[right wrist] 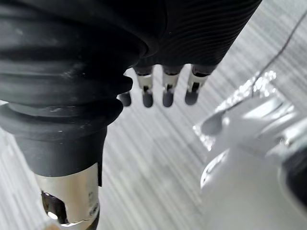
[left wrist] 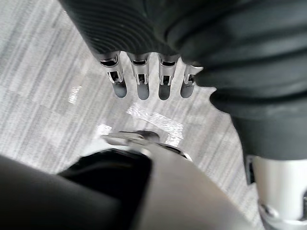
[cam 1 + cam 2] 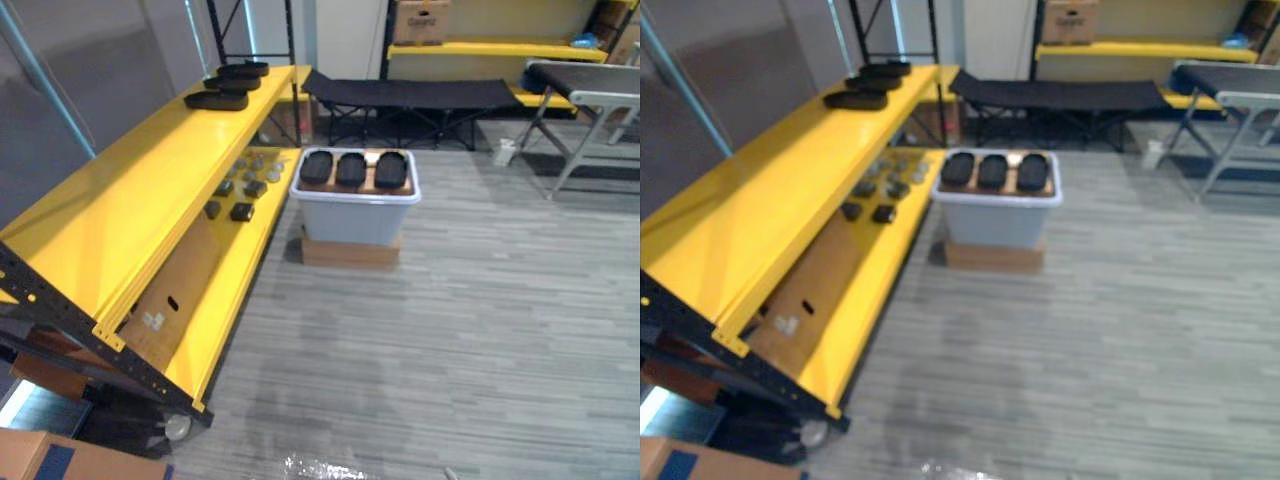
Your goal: Walk over and take plastic housings, then place them on the shelf
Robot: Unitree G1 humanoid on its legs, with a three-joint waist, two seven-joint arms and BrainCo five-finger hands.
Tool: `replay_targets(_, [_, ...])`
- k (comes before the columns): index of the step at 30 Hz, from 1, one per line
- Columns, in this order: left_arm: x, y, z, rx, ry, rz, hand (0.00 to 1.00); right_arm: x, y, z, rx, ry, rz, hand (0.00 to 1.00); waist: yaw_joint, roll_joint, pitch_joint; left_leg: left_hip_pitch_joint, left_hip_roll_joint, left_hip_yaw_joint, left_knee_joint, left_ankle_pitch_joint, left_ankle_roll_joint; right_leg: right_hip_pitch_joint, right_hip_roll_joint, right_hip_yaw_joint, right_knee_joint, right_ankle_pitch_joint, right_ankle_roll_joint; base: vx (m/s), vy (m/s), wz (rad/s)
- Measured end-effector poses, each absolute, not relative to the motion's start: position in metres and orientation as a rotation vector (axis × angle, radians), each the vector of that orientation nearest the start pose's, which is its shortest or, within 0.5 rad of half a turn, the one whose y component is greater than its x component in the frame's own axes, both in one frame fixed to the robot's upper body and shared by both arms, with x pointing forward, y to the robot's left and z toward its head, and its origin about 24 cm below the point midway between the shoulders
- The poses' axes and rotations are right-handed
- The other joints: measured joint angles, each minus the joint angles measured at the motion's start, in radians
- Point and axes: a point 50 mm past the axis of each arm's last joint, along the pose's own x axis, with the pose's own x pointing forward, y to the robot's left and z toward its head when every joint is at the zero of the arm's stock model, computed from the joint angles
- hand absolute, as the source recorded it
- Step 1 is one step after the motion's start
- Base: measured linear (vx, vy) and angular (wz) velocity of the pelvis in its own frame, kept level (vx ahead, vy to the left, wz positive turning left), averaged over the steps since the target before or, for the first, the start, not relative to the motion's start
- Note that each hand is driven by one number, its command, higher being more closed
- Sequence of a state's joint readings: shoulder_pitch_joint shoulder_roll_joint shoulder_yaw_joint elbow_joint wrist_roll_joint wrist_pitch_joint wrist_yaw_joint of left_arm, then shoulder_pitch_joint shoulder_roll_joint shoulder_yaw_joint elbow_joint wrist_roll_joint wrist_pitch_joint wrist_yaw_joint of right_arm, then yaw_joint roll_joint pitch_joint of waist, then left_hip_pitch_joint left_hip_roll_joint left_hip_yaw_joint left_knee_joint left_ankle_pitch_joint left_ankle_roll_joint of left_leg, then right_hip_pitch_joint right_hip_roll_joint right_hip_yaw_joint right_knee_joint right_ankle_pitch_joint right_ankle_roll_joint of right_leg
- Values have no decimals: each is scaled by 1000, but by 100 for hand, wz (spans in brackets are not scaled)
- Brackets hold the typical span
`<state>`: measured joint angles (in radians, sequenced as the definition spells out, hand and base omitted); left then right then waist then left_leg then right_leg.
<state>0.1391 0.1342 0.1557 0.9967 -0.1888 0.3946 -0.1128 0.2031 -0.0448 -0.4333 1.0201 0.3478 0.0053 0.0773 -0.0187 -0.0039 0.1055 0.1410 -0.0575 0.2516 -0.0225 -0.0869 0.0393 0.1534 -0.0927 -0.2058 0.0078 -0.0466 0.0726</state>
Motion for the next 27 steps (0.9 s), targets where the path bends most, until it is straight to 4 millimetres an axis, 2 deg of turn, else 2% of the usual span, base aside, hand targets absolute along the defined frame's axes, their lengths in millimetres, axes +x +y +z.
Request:
replay_targets(4, [60,210,-166,-282,1428,233,0,51,-222,-163,529,1035,-617,0,-1,-5,40,34,-5,-5,-31,6,-2,22,-1,-17,-4,-5,9,13,2,3])
replay_targets(9, [65,210,-165,-281,1403,227,0,50,-224,-163,539,1030,-637,0,-6,-10,56,49,-10,-4,-56,14,-2,24,-2,-19,-1,-11,17,0,0,0])
replay_targets(13, [65,209,-165,-278,1404,224,0,49,-225,-163,539,1030,-642,0,-23,-11,58,49,-14,-14,-56,15,-1,26,-7,-29,2,-14,21,-22,4,6])
replay_targets(17, [67,209,-165,-273,1394,221,0,49,-226,-163,544,1026,-651,0,-24,-9,68,49,-17,-18,-60,18,4,22,-11,-33,10,-17,19,-61,6,4])
replay_targets(19, [72,209,-164,-261,1379,214,0,53,-226,-163,543,1019,-638,0,-24,-14,88,28,-20,-17,-63,22,7,-9,-16,-33,37,-29,14,-124,11,-1])
replay_targets(23, [93,209,-159,-225,1300,205,0,72,-222,-160,553,989,-594,0,-23,6,134,-42,-26,-18,-63,33,4,-97,-27,-30,75,-32,15,-48,23,1])
replay_targets(27, [102,210,-156,-201,1269,190,0,85,-215,-158,567,963,-546,0,-22,-10,168,-63,-28,-18,-58,36,10,-120,-27,-24,79,-30,13,23,0,0])
